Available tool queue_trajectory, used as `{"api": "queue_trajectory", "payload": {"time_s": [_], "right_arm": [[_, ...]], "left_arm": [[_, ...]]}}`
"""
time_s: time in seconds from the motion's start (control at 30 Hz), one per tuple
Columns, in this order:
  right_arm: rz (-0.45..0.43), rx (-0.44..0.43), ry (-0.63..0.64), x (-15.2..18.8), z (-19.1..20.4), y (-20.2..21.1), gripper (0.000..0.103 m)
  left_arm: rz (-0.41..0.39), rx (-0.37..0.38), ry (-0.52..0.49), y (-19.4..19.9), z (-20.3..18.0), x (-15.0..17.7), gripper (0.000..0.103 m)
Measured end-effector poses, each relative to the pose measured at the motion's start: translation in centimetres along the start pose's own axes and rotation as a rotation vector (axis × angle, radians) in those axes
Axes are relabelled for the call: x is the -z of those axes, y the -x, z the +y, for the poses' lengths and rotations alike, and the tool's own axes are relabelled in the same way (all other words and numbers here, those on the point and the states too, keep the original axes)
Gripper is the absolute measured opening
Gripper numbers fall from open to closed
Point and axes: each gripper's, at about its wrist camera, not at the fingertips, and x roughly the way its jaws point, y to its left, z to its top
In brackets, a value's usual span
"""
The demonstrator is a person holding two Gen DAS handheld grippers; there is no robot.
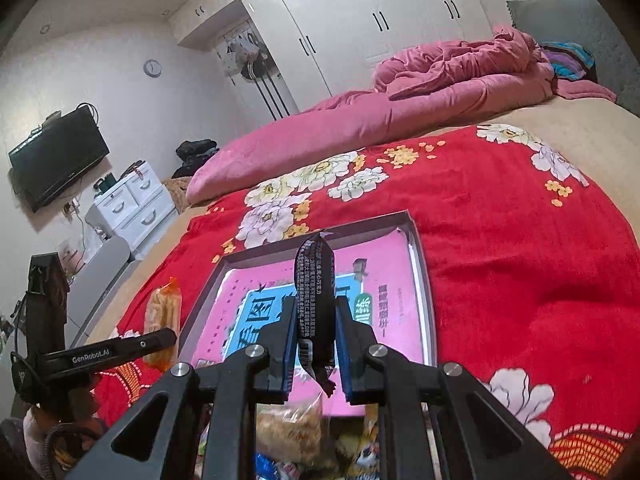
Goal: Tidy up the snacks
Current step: 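Carry the bread packet with the left tool while the right tool carries the chocolate bar into the tray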
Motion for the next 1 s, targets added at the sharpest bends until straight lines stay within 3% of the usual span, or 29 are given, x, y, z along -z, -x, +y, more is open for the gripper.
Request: {"api": "queue_trajectory", "payload": {"time_s": [1.0], "right_arm": [[0.210, 0.086, -0.012, 1.5, -2.3, -5.0, 0.018]], "left_arm": [[0.075, -0.084, -0.059, -3.7, 0.2, 1.0, 0.034]]}}
